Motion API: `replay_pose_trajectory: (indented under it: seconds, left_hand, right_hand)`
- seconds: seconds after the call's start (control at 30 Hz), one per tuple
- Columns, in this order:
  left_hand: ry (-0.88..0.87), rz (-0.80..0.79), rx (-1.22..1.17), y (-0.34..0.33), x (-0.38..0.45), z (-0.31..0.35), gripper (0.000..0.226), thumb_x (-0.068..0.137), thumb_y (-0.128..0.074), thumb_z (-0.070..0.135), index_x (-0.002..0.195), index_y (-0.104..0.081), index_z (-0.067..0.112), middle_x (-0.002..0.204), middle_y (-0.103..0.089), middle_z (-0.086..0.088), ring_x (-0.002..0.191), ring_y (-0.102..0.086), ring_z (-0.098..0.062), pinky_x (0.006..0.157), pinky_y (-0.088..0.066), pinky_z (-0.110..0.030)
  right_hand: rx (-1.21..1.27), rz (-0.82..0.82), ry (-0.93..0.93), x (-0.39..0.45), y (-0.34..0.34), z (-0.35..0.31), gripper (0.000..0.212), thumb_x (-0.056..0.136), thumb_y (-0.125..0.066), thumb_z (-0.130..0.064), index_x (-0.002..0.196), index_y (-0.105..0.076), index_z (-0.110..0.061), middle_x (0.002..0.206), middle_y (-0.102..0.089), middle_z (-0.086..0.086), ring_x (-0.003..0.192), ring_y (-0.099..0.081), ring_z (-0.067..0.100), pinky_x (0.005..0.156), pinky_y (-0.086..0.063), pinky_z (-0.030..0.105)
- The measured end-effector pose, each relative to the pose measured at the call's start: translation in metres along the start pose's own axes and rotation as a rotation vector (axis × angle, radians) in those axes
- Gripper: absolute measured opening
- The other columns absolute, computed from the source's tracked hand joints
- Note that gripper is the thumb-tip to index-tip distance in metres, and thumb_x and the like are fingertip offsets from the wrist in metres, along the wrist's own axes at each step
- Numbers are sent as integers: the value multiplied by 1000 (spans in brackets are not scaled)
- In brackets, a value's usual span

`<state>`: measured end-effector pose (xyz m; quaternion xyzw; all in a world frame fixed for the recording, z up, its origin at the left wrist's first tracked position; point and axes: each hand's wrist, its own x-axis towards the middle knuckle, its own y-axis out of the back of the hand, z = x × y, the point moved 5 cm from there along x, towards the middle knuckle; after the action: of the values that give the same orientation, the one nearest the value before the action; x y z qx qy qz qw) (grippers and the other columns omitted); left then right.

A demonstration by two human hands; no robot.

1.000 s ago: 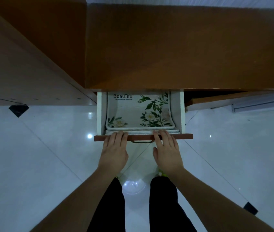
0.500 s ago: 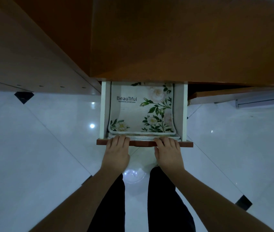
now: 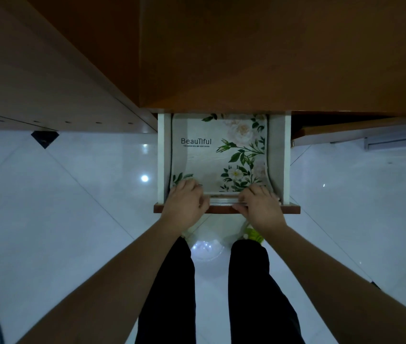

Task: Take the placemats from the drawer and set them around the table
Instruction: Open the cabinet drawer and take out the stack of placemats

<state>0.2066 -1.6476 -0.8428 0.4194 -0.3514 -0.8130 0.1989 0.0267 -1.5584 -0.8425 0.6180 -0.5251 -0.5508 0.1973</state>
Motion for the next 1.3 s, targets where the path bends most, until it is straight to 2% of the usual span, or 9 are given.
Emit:
replay_pose_trajectory:
  seconds: [0.1, 0.2, 0.3, 0.5, 0.6, 0.73, 1.07, 1.2, 1.3]
  left_hand:
    - [8, -107, -84, -3, 23, -2, 36, 101, -46, 33, 97, -67, 5, 113, -60, -8, 106, -55, -25, 93, -44, -38]
    - [120, -176, -194, -3, 37, -7, 30, 103, -45, 31, 88, -59, 9, 86, -56, -4, 85, -57, -22, 66, -40, -29]
    - [127, -144, -201, -1, 49, -14, 20, 98, -57, 29, 109, -64, 13, 104, -66, -4, 89, -59, -17, 71, -44, -26]
    - [-10, -397, 103, -5, 64, -13, 42, 94, -63, 34, 133, -58, 19, 126, -61, -6, 110, -59, -24, 93, -49, -34]
    - [-98, -437, 291, -4, 67, -6, 35, 97, -57, 29, 130, -54, 15, 120, -62, -10, 105, -60, -26, 85, -51, -34]
    - [-241, -479, 497, -8, 61, 4, 35, 96, -48, 6, 130, -46, 9, 116, -60, -14, 103, -60, -29, 70, -39, -28]
    - [-400, -311, 581, 4, 56, 15, 68, 90, -56, 7, 150, -25, 9, 105, -62, -13, 87, -64, -28, 62, -40, -32]
    - [-491, -123, 577, 10, 50, 10, 63, 40, -90, 5, 99, -71, 6, 70, -66, -7, 51, -60, -21, 41, -38, -21]
    - [-452, -83, 459, 18, 45, 5, 58, 55, -84, 2, 110, -68, 7, 84, -70, -12, 61, -64, -26, 45, -47, -28]
  right_hand:
    - [97, -160, 17, 9, 2, 0, 28, 93, -59, -42, 102, -59, -16, 106, -61, 3, 93, -57, 22, 72, -39, 31]
    - [84, -197, 13, 12, 4, 2, 32, 95, -53, -46, 110, -55, -18, 101, -64, 2, 90, -59, 21, 68, -37, 29]
    - [52, -143, 43, 15, 5, 3, 35, 95, -51, -48, 117, -55, -21, 106, -66, 1, 93, -62, 22, 70, -42, 30]
    - [-105, -8, 216, 16, 7, -4, 25, 93, -60, -41, 100, -67, -18, 84, -68, 1, 72, -66, 23, 57, -34, 24]
    - [-170, 99, 262, 14, 7, -3, 19, 81, -76, -35, 81, -69, -18, 65, -66, 0, 50, -61, 20, 47, -35, 20]
    - [-177, 141, 280, 15, 4, -3, 17, 83, -74, -35, 80, -68, -19, 64, -66, -1, 48, -61, 19, 42, -41, 22]
    - [-172, 201, 314, 14, -2, -4, 19, 81, -76, -27, 73, -64, -15, 61, -63, 0, 47, -59, 20, 39, -41, 24]
    - [-110, 271, 339, 13, 7, -6, 29, 95, -42, -29, 82, -63, -13, 71, -65, 4, 60, -61, 23, 52, -46, 29]
    - [-95, 348, 355, 10, 21, -9, 28, 99, -41, -25, 90, -64, -12, 82, -65, 6, 74, -61, 24, 69, -47, 34]
